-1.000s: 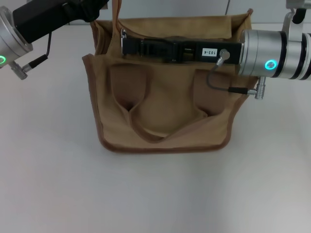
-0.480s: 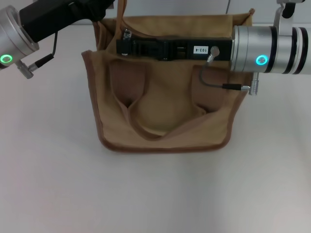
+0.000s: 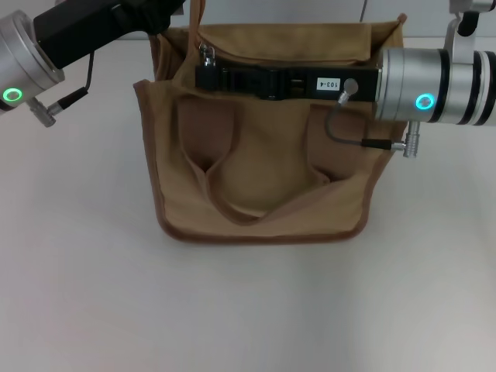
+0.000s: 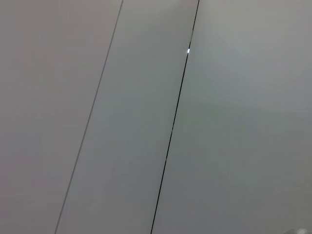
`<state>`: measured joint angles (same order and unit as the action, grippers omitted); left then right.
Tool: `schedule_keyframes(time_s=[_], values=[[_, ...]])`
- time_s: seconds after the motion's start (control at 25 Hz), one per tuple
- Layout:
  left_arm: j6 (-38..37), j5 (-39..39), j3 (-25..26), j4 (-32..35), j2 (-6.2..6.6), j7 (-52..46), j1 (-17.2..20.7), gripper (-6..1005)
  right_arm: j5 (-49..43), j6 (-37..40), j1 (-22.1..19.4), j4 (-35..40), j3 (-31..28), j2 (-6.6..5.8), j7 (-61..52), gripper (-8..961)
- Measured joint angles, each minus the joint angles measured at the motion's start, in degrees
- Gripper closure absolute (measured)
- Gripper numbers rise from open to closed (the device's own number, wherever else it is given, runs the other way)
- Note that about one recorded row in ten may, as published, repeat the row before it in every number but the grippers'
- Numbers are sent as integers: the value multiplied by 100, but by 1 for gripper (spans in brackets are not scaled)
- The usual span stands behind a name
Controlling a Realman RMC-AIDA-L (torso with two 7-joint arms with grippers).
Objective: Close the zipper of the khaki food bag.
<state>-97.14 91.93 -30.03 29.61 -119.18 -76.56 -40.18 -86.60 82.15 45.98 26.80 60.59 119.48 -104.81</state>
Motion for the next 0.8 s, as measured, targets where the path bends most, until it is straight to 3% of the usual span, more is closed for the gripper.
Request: schedule_keyframes(time_s=[0.2,0.4,0.8], values=[[-36,-33,-3,1,0,1,49,984,341,29,-173,16,43,3,194,714],[-48,-55,-3,1,0,1,84,984,369,33,-180,21,47,-4,194,918],[-113,-56,-3,-56,0,2,90,983,360,-97,-147,-3,207,2,186,953]])
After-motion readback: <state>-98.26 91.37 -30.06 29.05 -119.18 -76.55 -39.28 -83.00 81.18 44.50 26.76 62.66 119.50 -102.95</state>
